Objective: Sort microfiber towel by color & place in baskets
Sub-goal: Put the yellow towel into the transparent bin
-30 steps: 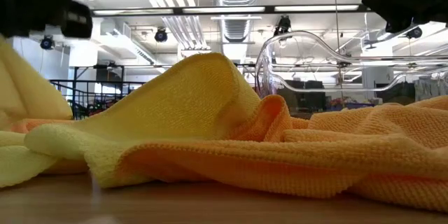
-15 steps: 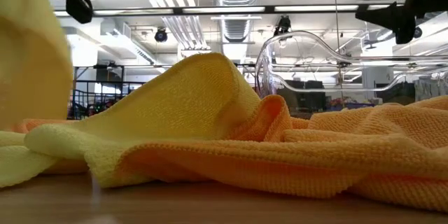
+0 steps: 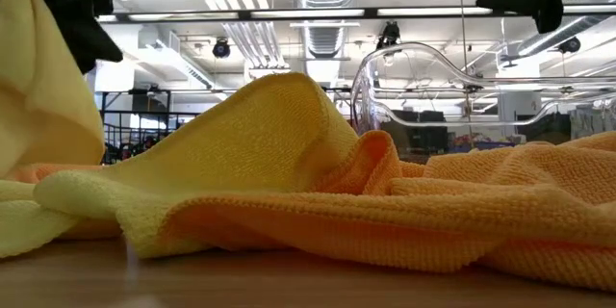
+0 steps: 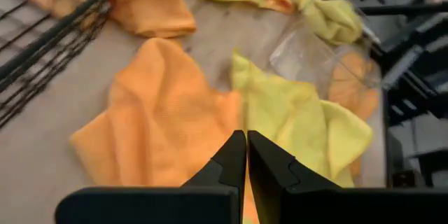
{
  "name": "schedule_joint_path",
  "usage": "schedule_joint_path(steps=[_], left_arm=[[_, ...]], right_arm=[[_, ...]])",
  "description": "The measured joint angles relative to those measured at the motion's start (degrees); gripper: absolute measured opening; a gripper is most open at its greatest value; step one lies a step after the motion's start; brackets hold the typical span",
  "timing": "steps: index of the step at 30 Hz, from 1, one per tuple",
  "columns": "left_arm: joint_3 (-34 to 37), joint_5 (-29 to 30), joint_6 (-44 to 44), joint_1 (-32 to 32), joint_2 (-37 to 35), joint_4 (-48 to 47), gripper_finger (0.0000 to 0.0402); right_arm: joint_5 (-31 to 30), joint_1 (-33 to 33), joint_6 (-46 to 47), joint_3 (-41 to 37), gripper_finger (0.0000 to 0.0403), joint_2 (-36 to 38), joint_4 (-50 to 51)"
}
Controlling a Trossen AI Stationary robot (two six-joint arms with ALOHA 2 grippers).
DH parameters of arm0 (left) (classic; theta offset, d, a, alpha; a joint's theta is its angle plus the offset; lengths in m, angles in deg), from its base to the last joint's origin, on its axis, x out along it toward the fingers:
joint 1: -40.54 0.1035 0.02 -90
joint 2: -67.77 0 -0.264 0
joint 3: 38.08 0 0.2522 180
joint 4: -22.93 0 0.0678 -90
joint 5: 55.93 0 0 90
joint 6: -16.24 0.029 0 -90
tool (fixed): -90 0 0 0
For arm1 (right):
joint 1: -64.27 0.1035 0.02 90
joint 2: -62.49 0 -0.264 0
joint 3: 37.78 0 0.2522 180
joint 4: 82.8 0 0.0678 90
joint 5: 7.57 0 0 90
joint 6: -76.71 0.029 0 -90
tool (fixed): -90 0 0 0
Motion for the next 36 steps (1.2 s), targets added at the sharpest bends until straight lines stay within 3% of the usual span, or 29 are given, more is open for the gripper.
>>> schedule_joint_path(steps=[12,14,18,20,21,22,25,28,31,36], left_arm=[[3.92,0.00,8.15,-0.14,1.06,11.36,0.0000],[5.80,-0.82,13.75,-0.32,1.33,21.44,0.0002],[12.58,-3.68,29.68,-0.56,1.25,53.21,0.0010],[17.48,-9.32,37.28,-0.64,1.65,70.20,0.0010],[19.08,-11.70,40.08,-0.60,2.08,74.96,0.0011],[19.85,-10.36,40.80,-0.20,1.63,75.71,0.0010],[20.51,2.59,35.49,1.20,-0.85,76.68,0.0008],[22.68,6.83,22.21,1.06,-0.13,86.12,0.0008],[23.85,2.99,12.65,1.14,0.71,89.95,0.0007],[23.18,-5.04,16.41,1.13,0.17,90.98,0.0007]], right_arm=[[-0.02,0.00,-0.11,0.93,0.0219,-4.22,0.02],[-0.02,0.00,-0.12,0.93,0.0219,-4.22,0.03],[0.00,0.00,-0.15,0.93,0.0219,-4.22,0.04],[0.00,0.00,-0.13,0.93,0.0219,-4.22,0.05],[0.00,0.00,-0.13,0.93,0.0219,-4.22,0.04],[0.02,0.00,-0.13,0.93,0.0219,-4.22,0.04],[0.20,0.02,-0.10,0.93,0.0219,-4.22,0.05],[0.43,0.02,0.03,0.93,0.0219,-4.26,0.07],[0.42,0.02,-0.12,0.93,0.0219,-4.32,0.09],[0.42,0.02,-0.13,0.93,0.0219,-4.32,0.03]])
